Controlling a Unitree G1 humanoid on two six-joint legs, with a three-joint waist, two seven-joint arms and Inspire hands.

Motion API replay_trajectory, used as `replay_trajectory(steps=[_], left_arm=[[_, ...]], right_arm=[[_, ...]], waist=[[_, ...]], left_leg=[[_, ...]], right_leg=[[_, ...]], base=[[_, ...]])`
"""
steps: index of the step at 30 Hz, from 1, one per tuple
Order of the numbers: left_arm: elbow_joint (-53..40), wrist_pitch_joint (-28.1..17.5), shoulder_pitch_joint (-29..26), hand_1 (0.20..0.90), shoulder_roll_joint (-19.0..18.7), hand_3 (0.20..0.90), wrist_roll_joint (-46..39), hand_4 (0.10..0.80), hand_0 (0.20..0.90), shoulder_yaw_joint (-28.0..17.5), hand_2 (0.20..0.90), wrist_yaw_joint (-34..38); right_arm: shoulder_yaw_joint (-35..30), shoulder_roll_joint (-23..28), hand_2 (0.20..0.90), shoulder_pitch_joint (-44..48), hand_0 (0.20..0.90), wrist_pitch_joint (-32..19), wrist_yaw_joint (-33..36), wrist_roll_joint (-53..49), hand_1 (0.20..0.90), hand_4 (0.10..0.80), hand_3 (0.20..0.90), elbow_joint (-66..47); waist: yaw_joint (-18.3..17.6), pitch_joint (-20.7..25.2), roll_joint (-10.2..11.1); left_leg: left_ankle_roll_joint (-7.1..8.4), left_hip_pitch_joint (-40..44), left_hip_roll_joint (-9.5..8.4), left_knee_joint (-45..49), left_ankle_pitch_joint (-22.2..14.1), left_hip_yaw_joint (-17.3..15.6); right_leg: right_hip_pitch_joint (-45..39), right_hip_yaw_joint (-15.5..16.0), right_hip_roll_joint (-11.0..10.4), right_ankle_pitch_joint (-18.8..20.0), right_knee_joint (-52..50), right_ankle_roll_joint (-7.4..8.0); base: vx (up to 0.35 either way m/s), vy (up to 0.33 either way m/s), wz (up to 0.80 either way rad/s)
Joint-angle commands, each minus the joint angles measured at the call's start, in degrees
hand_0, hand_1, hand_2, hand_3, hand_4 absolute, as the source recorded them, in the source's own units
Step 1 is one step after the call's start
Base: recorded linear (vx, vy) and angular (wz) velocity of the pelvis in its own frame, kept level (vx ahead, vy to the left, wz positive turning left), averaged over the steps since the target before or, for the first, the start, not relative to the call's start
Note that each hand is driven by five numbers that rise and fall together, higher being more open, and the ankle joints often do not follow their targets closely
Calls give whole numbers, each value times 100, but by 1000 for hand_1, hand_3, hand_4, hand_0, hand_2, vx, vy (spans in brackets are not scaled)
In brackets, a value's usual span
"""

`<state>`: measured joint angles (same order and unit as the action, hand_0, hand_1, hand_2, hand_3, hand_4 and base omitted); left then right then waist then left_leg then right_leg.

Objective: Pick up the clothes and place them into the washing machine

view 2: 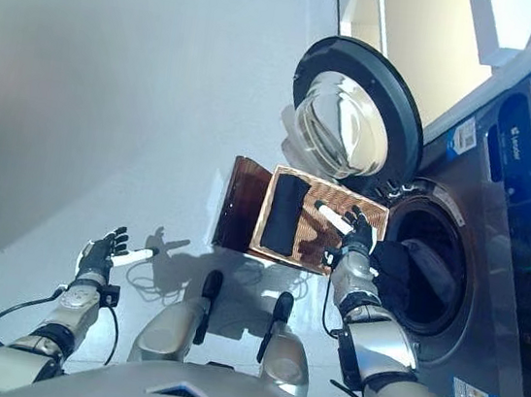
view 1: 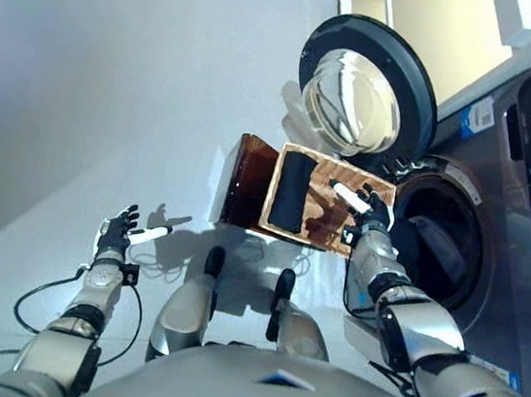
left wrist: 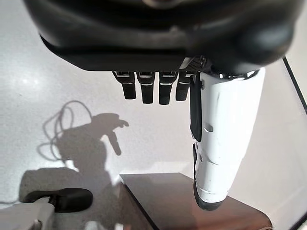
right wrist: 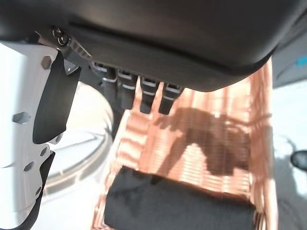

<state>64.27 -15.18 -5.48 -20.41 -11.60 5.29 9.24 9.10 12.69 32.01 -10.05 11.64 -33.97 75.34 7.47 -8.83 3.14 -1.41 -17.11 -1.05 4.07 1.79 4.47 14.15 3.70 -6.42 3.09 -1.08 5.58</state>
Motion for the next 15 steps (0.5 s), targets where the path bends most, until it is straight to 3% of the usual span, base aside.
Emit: replay_trajectory(steps=[1,15], left_arm=[[-107,-242,-490,900,-491,900,-129,800,900,14,900,231],[-631,-398,-782,900,-586,900,-528,800,900,326,900,441]], right_arm=[[67,576,900,813,900,-246,276,262,900,800,900,-120],[147,891,900,1915,900,-153,709,421,900,800,900,264]], waist=[[194,-349,-40],[381,-924,-113]], left_leg=[[288,-336,-81,333,-71,-19],[330,-1509,-188,1541,-478,92]], right_leg=[[644,-133,14,45,-710,14],[1656,136,3,-277,-1774,-10]], base=[[-101,-9,21],[-20,1,16]])
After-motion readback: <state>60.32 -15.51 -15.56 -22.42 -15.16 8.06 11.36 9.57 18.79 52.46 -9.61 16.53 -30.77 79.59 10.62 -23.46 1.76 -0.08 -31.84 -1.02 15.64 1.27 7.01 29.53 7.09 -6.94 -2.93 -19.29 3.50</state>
